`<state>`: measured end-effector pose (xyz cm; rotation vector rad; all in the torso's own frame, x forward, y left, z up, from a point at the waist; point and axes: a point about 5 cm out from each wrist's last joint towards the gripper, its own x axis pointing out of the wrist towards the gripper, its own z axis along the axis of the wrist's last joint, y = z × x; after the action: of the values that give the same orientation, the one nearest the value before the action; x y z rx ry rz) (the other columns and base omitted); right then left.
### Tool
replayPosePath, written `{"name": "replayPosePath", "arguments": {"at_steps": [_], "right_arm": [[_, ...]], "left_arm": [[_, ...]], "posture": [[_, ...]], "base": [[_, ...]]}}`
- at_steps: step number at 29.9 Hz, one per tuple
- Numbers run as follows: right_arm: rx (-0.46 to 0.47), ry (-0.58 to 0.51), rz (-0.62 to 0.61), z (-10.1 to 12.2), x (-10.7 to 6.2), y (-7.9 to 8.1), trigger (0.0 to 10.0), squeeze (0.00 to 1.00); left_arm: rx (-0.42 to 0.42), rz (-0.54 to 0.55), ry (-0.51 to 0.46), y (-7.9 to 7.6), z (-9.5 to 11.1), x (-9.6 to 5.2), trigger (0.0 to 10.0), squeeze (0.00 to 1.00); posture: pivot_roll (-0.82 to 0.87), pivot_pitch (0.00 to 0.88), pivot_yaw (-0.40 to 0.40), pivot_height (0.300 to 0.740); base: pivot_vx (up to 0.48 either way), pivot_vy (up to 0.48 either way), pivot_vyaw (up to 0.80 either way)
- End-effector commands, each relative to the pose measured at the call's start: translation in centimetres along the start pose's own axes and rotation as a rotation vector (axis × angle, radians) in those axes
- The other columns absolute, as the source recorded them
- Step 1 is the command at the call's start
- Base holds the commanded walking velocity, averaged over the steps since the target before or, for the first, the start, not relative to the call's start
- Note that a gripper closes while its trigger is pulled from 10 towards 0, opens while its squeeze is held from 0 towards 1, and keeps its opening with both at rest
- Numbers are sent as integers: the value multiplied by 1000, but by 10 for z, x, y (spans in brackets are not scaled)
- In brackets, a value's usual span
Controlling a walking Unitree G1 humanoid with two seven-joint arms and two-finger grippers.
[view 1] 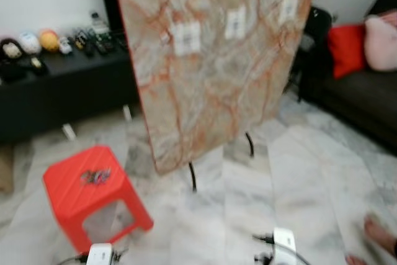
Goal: Hang keys on a hook
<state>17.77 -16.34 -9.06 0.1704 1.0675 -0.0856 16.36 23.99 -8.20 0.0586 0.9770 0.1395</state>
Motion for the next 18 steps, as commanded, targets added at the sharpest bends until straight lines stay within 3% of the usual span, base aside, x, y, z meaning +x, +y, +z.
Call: {"name": "replayPosePath", "arguments": {"at_steps": [1,11,18], "right_arm": [[-8,-12,-6,4,0,-2,10000,0],[15,-29,-18,7,0,-7,10000,0],[13,-7,-19,-6,-2,-11,10000,0]], "left_arm": [[13,3,22,2,-7,-1,10000,0],[35,-11,26,-1,-8,-1,10000,0],[33,-12,27,-2,-8,-1,10000,0]], "posture": [[31,0,-16,740],[31,0,-18,740],[33,0,-20,740]], "base": [[0,0,0],[0,0,0],[0,-273,-89]]}}
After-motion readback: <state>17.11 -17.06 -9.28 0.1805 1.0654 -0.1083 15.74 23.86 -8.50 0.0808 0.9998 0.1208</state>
